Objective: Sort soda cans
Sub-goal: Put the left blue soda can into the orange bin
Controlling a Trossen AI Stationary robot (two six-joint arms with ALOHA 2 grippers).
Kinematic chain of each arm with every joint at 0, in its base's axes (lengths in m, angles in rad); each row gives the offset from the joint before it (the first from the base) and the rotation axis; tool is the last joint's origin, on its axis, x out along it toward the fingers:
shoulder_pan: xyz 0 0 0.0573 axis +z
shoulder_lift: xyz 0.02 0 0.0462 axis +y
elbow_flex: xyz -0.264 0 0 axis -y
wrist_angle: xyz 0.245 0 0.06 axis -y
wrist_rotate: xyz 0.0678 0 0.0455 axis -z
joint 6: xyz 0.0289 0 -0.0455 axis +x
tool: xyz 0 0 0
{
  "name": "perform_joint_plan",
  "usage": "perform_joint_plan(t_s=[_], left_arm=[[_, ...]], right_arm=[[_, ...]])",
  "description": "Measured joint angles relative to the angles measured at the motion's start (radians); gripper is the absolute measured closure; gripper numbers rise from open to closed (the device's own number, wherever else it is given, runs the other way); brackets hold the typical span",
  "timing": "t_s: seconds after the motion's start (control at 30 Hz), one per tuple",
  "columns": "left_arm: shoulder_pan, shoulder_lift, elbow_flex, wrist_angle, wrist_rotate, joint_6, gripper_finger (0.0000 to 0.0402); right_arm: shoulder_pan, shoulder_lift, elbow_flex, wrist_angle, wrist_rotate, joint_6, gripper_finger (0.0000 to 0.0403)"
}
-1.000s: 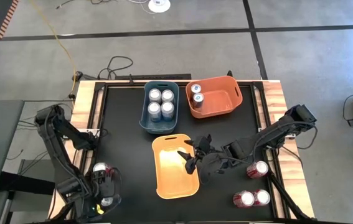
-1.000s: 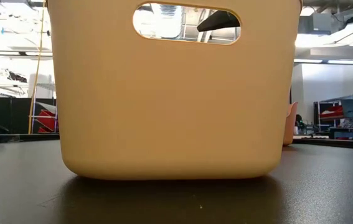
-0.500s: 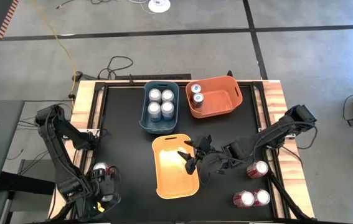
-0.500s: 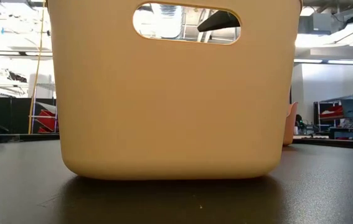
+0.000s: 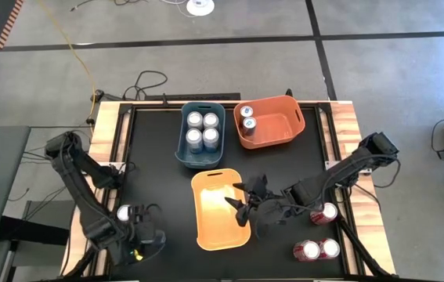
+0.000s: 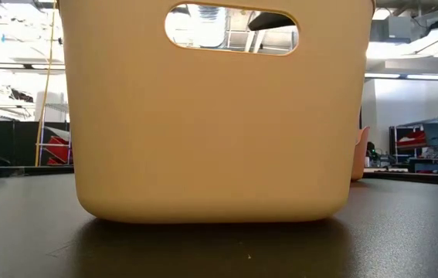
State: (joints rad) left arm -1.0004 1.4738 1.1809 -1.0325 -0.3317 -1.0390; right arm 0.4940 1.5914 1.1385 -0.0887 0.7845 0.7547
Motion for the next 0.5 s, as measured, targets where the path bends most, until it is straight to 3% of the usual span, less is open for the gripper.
perform_joint_plan(t_s=[0.23,0.4,0.5], left_arm=[[0.123,-0.002,0.118,-0.108,0.044,0.169,0.0171],[0.217,-0.002,0.263,-0.214,0.047,0.309,0.0171],[0.301,-0.002,0.35,-0.247,0.046,0.411,0.0171]], right_arm=[[0.049,-0.079,0.0,-0.112,0.001,0.051,0.0112],[0.076,-0.167,0.0,-0.306,0.01,0.141,0.0112],[0.075,-0.211,0.0,-0.454,-0.039,0.193,0.0112]])
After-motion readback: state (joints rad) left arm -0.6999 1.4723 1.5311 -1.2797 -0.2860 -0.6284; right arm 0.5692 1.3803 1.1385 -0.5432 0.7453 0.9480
